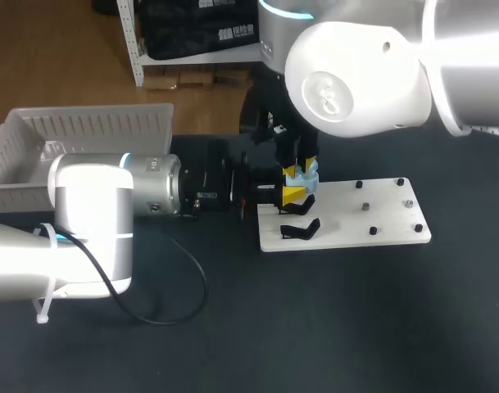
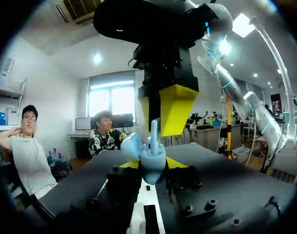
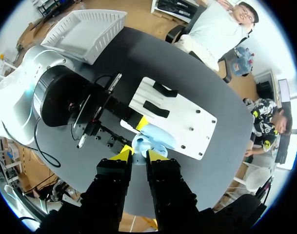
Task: Pick up each earbud case from the left stands, insert the matching earbuds, close the lid, and place the case in the box.
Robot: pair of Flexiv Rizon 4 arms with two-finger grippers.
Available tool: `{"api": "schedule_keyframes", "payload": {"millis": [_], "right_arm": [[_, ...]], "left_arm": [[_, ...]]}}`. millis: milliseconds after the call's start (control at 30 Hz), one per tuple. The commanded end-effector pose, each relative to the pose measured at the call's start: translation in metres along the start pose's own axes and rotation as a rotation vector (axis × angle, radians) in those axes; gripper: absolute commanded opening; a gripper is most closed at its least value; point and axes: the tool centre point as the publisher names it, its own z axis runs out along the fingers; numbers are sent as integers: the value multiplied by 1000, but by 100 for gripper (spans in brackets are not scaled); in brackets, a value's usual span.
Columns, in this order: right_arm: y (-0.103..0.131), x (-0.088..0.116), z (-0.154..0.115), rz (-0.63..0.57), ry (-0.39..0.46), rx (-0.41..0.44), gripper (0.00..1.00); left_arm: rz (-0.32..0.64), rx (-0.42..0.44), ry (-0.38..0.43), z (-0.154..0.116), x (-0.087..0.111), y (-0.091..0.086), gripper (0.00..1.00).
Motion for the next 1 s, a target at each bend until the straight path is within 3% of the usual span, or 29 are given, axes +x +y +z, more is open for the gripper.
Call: {"api": "schedule_keyframes", "payload": {"millis": [33,1000], "right_arm": [[0,-1,1,-1,-2,4,0],[-2,-7,5,3,-2,14,0]], "left_arm": [[4,-3,-5,0,1,0,0],[4,-3,-5,0,1,0,0]]}}
